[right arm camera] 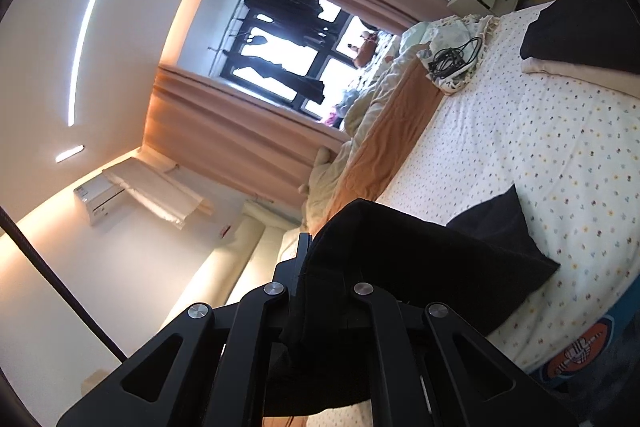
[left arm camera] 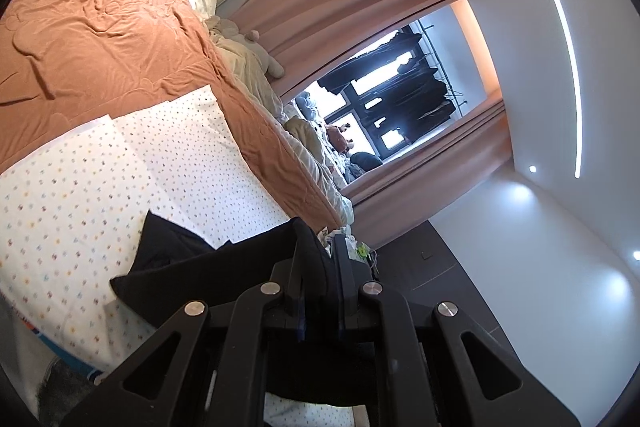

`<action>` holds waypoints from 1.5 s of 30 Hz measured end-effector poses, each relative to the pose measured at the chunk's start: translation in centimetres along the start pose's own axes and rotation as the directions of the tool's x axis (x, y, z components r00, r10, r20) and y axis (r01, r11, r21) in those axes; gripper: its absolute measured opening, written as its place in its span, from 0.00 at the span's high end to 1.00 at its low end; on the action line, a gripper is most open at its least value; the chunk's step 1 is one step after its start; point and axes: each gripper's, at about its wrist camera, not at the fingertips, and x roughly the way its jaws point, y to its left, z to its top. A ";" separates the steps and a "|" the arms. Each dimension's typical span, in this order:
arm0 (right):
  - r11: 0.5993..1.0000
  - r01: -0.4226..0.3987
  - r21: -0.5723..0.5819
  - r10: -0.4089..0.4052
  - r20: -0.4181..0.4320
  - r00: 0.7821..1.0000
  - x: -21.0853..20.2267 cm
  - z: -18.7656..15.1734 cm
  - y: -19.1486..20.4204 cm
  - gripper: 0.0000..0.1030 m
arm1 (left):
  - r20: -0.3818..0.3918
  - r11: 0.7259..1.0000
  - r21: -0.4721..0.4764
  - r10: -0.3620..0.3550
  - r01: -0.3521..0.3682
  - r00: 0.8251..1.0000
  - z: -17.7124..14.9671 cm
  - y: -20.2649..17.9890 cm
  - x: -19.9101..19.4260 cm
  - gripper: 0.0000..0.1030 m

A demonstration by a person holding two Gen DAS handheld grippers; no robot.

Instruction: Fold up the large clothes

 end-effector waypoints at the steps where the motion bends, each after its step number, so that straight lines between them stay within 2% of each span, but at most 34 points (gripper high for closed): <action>1: 1.000 -0.002 0.010 0.002 0.003 1.000 1.2 0.4 0.0 0.96 | -0.002 1.000 -0.001 0.006 -0.006 1.000 0.7 0.0 1.2 0.88; 6: 0.999 0.012 0.031 -0.013 0.029 1.000 7.4 2.2 -0.2 0.94 | -0.014 0.999 0.009 0.047 -0.047 0.999 3.6 0.4 6.8 0.88; 11: 0.993 0.013 0.117 -0.020 0.056 0.998 13.0 3.3 -2.1 0.94 | -0.059 0.997 0.011 0.077 -0.077 0.995 5.3 1.9 12.9 0.88; 19: 0.967 0.126 0.222 -0.154 0.112 0.982 19.8 2.8 -5.4 0.94 | -0.130 0.989 -0.019 0.145 -0.148 0.981 5.8 6.3 20.8 0.88; 24: 0.966 0.164 0.200 -0.182 0.079 0.980 22.7 1.7 -6.9 0.94 | -0.168 0.976 -0.019 0.211 -0.217 0.963 5.4 9.8 24.3 0.88; 30: 0.936 0.240 0.258 -0.252 0.014 0.968 24.5 -0.1 -10.6 0.94 | -0.238 0.955 -0.059 0.268 -0.289 0.934 3.8 14.3 27.6 0.88; 34: 0.931 0.312 0.189 -0.313 -0.029 0.949 26.2 0.3 -9.3 0.93 | -0.254 0.938 -0.098 0.301 -0.334 0.919 3.2 16.4 28.6 0.88; 37: 0.929 0.333 0.160 -0.326 -0.070 0.943 27.1 0.7 -8.6 0.90 | -0.260 0.928 -0.120 0.314 -0.353 0.913 3.0 16.7 29.0 0.87; 39: 0.926 0.337 0.169 -0.326 -0.089 0.941 27.5 1.0 -8.8 0.81 | -0.258 0.933 -0.122 0.301 -0.340 0.918 3.0 16.3 29.0 0.85; 40: 0.926 0.338 0.170 -0.327 -0.092 0.941 27.4 1.2 -8.9 0.59 | -0.261 0.936 -0.116 0.293 -0.331 0.920 2.9 15.9 28.9 0.78; 41: 0.925 0.337 0.172 -0.326 -0.093 0.941 27.4 1.3 -8.8 0.27 | -0.264 0.938 -0.110 0.291 -0.328 0.920 2.9 15.6 28.9 0.63; 42: 0.926 0.336 0.173 -0.326 -0.085 0.942 27.1 1.4 -8.4 0.17 | -0.262 0.941 -0.107 0.286 -0.322 0.922 2.8 15.2 28.7 0.52; 43: 0.923 0.343 0.173 -0.334 -0.080 0.939 27.0 1.7 -8.5 0.15 | -0.252 0.942 -0.106 0.284 -0.318 0.925 2.8 14.8 28.5 0.28; 44: 0.926 0.339 0.165 -0.330 -0.079 0.941 26.8 1.9 -8.0 0.15 | -0.232 0.943 -0.104 0.285 -0.315 0.930 2.8 14.4 27.9 0.19; 45: 0.930 0.332 0.161 -0.323 -0.078 0.943 26.9 2.1 -8.0 0.15 | -0.218 0.944 -0.100 0.287 -0.314 0.933 2.8 14.1 27.4 0.19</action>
